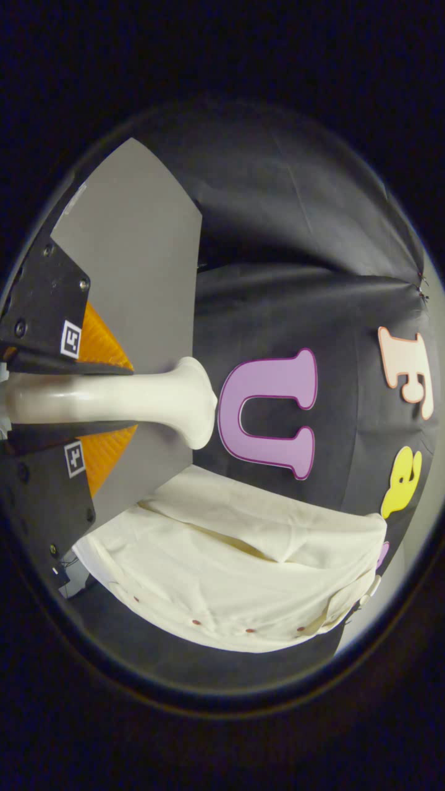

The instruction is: Iron the clothes twice with a garment steamer, once on the left side and once on the right side.

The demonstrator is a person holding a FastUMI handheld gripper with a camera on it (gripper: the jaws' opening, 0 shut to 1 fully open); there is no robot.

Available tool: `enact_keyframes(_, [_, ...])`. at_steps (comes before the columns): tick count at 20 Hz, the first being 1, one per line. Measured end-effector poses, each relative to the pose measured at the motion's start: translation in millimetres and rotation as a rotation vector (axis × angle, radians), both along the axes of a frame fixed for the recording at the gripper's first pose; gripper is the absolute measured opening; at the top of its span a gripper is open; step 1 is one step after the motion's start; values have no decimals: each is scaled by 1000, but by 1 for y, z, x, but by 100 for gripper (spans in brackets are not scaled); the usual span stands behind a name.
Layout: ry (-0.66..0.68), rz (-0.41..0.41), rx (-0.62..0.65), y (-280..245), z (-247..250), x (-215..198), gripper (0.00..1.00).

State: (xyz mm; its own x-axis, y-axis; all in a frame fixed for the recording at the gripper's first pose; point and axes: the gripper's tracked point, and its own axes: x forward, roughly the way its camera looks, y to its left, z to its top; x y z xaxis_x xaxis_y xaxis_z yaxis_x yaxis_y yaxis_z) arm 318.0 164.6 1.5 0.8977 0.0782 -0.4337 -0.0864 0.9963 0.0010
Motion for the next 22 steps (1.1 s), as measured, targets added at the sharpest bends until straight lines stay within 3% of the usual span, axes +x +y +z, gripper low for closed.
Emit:
enact_keyframes(5, [-97,12,110,-10,31,-9,33])
enact_keyframes(10, [-178,38,136,-20,54,-17,33])
enact_keyframes(17, [-231,-13,155,-64,66,-22,33])
enact_keyframes(22, [-347,-86,164,-122,113,-28,33])
